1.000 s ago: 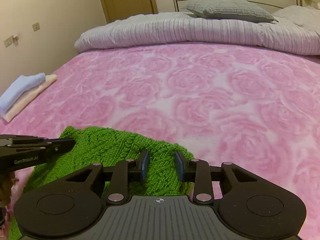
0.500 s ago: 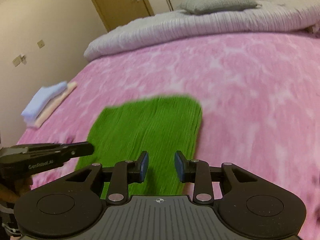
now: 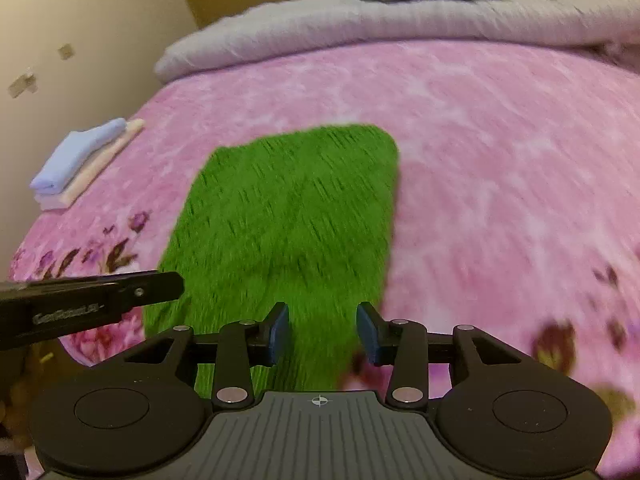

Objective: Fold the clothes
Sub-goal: 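Smooth the folded green sweater flat with both open grippers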

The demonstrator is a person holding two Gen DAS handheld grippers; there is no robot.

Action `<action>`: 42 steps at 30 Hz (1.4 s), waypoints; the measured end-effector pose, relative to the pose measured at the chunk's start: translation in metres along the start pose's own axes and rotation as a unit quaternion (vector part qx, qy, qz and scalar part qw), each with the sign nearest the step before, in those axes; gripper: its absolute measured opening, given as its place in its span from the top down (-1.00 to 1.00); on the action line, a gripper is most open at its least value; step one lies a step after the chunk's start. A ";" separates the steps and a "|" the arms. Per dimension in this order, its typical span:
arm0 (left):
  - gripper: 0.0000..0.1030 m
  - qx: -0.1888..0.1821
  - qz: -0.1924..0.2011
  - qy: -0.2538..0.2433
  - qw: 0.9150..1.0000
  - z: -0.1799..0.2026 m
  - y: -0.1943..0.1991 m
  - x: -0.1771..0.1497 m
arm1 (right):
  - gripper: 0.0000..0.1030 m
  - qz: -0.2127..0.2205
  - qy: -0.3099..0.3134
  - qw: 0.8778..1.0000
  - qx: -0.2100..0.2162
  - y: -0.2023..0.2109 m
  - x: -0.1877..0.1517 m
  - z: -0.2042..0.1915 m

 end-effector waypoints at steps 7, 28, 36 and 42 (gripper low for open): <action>0.51 0.013 0.000 0.000 1.000 0.013 0.036 -0.019 | 0.18 0.012 0.022 0.999 -0.020 0.037 -0.017 -0.018; 0.40 0.059 0.010 -0.028 0.998 0.041 0.089 -0.042 | 0.17 0.029 0.039 0.999 -0.003 0.085 -0.055 -0.026; 0.39 0.044 0.014 -0.009 0.999 0.035 0.096 -0.066 | 0.17 0.025 0.054 0.998 -0.021 0.092 -0.074 -0.029; 0.35 0.044 0.027 -0.003 0.999 0.017 0.097 -0.069 | 0.17 0.044 0.076 0.996 -0.026 0.101 -0.079 -0.044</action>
Point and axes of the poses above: each gripper's, at about its wrist camera, not at the fingertips, and y roughly against the way its jaws point, z to its right, x to its top, the point moved 8 cm from there along -y, roughly the way its jaws point, and after that the axes turned 14 degrees about -y, right-handed, at the moved point
